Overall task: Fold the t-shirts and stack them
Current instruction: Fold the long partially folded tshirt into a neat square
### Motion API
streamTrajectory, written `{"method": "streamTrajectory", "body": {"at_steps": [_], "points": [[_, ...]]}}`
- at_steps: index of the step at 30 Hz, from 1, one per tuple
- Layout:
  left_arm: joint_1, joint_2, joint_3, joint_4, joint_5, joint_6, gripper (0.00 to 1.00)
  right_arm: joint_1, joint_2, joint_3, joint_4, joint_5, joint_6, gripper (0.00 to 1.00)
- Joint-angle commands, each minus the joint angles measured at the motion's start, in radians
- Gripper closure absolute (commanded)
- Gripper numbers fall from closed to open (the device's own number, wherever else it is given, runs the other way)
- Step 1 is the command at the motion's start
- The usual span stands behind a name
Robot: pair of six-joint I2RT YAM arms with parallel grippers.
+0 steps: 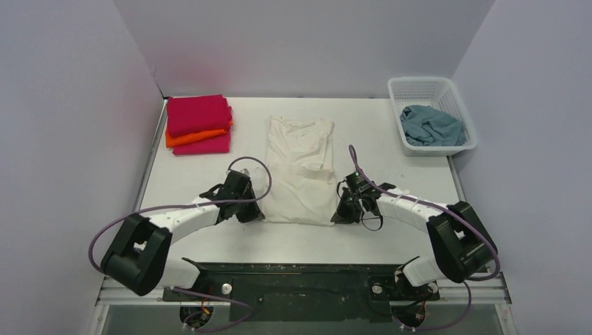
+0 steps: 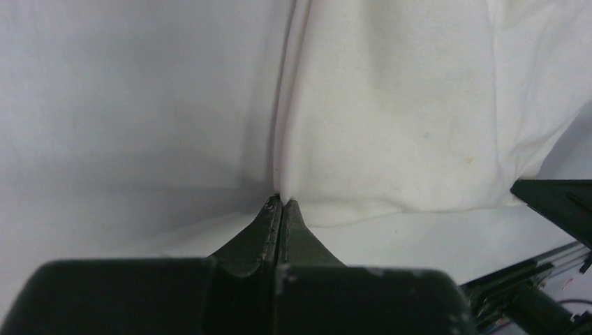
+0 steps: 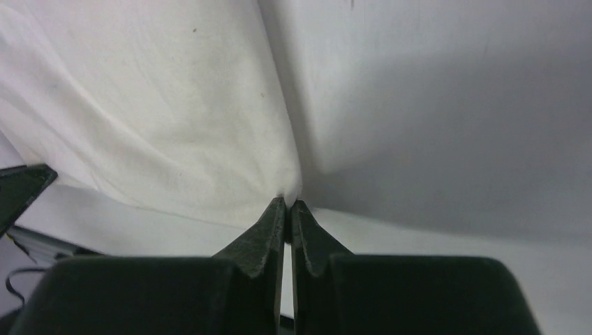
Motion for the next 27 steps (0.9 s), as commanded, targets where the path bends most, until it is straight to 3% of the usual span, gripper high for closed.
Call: {"method": "streamTrajectory", "body": {"at_steps": [1, 7, 13, 20, 27], "points": [[-0.076, -0.206, -0.083, -0.163, -0.011, -0.043, 1.00, 0.050, -0.170, -0.080, -0.230, -0.161, -0.048, 1.00], [-0.195, -0.594, -0.102, -0.410, -0.070, -0.144, 1.00, 0.111, -0.446, -0.121, -0.445, -0.214, -0.048, 1.00], [-0.269, -0.866, -0.059, -0.478, -0.092, -0.226, 1.00, 0.137, -0.632, -0.034, -0.559, -0.326, -0.054, 1.00], [-0.269, -0.877, 0.058, -0.444, -0.154, -0.136, 1.00, 0.103, -0.616, 0.084, -0.594, -0.373, -0.107, 1.00], [-0.266, -0.774, 0.121, -0.233, -0.268, -0.068, 1.00, -0.108, -0.524, 0.185, -0.610, -0.417, -0.220, 1.00]]}}
